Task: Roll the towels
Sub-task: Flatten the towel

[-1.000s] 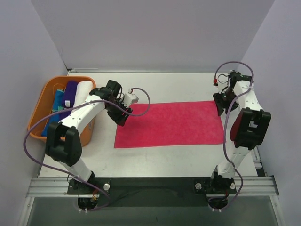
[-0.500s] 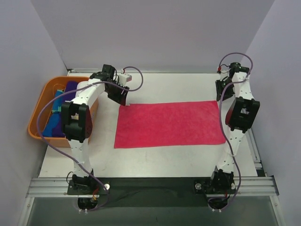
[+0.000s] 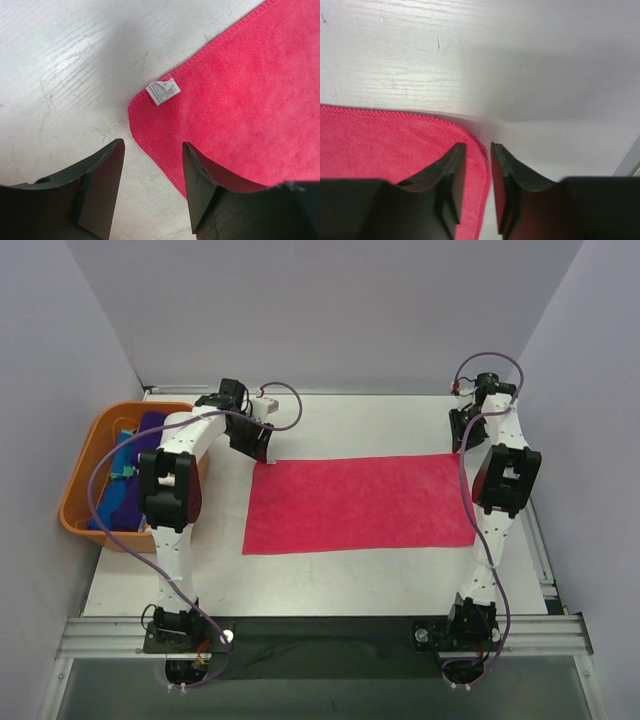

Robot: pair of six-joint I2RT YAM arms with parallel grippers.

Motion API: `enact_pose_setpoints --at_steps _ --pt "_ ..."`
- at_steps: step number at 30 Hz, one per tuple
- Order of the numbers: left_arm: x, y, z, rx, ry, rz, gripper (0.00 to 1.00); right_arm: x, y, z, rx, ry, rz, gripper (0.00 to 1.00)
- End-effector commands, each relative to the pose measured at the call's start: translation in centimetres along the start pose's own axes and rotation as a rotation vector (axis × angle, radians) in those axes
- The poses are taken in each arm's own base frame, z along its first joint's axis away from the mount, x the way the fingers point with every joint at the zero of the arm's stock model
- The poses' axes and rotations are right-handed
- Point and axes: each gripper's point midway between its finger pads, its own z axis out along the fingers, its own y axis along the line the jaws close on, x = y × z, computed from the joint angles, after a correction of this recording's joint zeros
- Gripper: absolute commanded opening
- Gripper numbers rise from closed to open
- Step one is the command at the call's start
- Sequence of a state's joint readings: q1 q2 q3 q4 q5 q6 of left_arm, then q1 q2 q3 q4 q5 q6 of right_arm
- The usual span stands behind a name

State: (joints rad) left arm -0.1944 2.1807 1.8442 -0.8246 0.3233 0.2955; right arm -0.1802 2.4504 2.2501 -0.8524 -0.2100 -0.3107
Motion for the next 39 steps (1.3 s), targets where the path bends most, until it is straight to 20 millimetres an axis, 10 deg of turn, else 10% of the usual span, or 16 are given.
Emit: enact_pose_setpoints --at_steps 1,14,39 --pt "-2.2 1.3 -0.5 -0.029 -0.067 0.0 0.6 -0.4 0.1 0.0 0.029 0.007 -0.006 0.23" --pt "-2.3 1.8 0.7 0.007 -0.068 -0.018 0.6 0.4 -0.5 0.6 0.071 0.043 -0.021 0.33" --pt "-1.9 1.8 3.2 0.049 -0.039 -0.045 0.53 1.6 -0.4 1.9 0.053 0.085 -0.052 0.0"
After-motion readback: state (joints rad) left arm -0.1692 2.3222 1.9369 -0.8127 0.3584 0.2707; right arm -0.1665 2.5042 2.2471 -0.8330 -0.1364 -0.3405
